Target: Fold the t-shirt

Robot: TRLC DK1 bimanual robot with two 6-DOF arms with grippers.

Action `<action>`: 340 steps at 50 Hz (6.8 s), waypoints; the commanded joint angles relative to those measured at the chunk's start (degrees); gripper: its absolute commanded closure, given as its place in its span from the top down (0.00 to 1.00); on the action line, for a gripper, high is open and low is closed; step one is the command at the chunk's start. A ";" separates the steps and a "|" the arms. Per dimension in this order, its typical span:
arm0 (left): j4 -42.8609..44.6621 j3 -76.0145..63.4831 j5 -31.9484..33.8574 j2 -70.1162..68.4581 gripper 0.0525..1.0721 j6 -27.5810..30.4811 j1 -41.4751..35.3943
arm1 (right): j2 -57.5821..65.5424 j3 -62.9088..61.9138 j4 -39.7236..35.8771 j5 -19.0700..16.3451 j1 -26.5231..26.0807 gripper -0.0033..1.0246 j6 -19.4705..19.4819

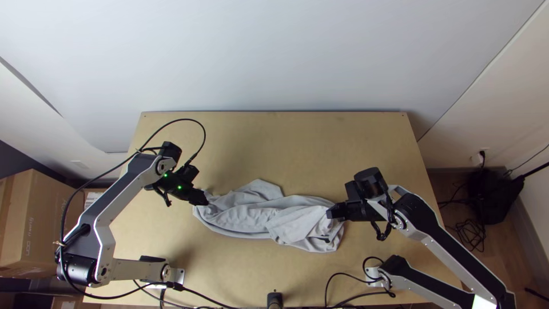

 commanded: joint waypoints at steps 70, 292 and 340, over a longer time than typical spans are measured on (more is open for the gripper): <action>16.97 52.21 -18.04 -9.61 0.02 -25.20 17.05 | 27.58 67.88 13.20 13.74 -23.75 0.02 -16.47; 3.96 47.03 -8.20 -12.60 0.96 -32.84 7.91 | 8.69 -6.30 -10.18 -10.52 -36.49 0.50 -9.44; 0.18 40.79 -9.51 -18.75 0.96 -29.33 9.76 | 26.27 -15.62 9.24 -10.25 -16.10 0.50 -2.24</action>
